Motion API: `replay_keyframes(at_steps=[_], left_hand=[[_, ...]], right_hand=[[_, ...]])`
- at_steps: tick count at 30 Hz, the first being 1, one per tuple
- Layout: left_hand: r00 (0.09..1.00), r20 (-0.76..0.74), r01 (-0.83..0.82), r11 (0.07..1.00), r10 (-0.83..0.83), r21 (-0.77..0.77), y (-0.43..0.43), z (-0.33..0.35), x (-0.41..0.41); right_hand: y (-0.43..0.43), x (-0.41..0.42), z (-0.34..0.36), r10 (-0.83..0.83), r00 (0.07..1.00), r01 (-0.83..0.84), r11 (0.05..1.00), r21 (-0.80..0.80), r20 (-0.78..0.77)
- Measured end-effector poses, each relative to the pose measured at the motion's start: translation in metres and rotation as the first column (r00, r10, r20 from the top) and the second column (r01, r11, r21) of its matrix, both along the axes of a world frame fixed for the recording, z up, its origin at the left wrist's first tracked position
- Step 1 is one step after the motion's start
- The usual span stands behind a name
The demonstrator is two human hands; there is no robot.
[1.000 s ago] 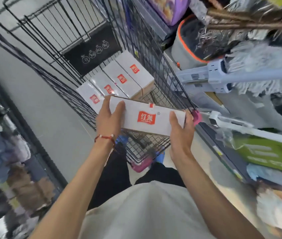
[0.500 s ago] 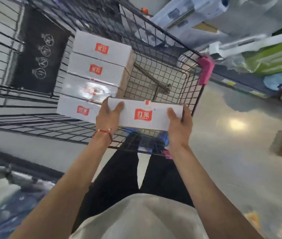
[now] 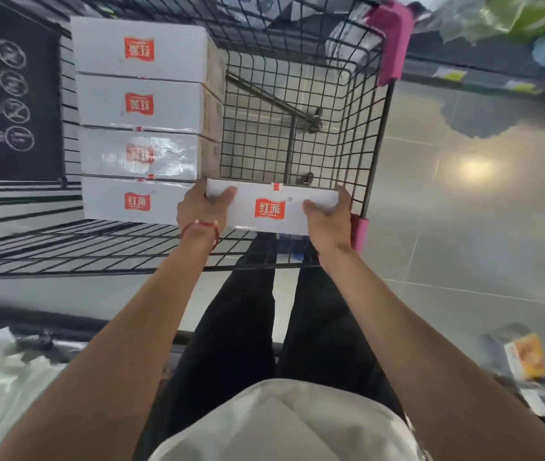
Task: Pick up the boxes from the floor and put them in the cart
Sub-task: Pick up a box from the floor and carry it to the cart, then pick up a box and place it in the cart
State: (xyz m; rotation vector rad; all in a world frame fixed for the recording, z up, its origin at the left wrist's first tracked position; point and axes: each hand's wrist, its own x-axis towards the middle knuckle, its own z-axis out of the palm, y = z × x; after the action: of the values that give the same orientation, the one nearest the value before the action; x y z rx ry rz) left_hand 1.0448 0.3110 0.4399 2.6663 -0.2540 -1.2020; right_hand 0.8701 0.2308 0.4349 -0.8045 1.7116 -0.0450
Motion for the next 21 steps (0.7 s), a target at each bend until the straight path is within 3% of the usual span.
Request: replay_keyframes(at_steps=[3, 11, 17, 21], left_hand=[[0.998, 0.013, 0.057, 0.994, -0.059, 0.09, 0.003, -0.008, -0.003], [0.999, 0.012, -0.031, 0.996, 0.03, 0.086, -0.003, -0.011, -0.01], [0.996, -0.086, -0.028, 0.999, 0.03, 0.03, 0.001, 0.006, -0.021], [0.984, -0.176, -0.011, 1.0, 0.012, 0.004, 0.005, 0.01, -0.019]], right_hand=[[-0.002, -0.001, -0.008, 0.02, 1.0, -0.019, 0.998, 0.06, -0.01], [-0.004, -0.006, -0.003, 0.147, 0.988, -0.15, 0.985, 0.084, 0.043], [-0.017, -0.016, 0.021, 0.264, 0.952, -0.286, 0.947, 0.143, 0.156], [-0.018, -0.018, 0.029, 0.373, 0.916, -0.392, 0.91, 0.133, 0.149]])
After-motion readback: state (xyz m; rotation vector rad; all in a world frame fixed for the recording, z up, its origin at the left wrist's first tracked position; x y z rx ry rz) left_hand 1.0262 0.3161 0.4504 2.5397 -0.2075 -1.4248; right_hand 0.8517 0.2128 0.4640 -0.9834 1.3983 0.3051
